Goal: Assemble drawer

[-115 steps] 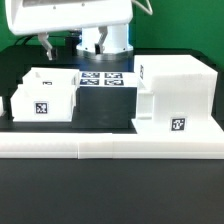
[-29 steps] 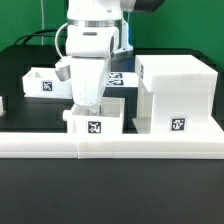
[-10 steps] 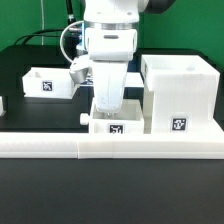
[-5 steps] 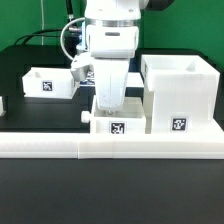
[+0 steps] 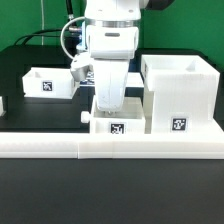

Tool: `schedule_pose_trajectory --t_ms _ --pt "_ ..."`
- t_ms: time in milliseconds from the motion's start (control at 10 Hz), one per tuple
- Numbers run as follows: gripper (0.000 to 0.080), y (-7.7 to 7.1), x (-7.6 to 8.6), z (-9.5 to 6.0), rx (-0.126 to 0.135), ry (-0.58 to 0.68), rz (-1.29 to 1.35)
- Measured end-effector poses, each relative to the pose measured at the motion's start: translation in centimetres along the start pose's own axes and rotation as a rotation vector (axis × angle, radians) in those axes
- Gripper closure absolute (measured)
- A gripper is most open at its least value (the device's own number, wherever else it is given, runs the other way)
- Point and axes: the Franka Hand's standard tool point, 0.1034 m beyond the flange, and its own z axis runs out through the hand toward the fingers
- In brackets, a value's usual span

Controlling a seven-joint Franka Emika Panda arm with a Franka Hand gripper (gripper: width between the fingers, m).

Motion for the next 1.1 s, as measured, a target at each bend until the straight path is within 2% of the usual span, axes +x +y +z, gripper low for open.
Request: schedule_pose_trajectory --t_ms 200,800,1100 --pt "0.0758 -0.18 0.59 0.02 0.008 -0.007 -0.031" --pt "0.0758 -0.24 0.72 0.10 0.004 -0.005 -0.030" --pt "0.0758 -0.33 1.28 0.18 0.005 -0.009 -0.060"
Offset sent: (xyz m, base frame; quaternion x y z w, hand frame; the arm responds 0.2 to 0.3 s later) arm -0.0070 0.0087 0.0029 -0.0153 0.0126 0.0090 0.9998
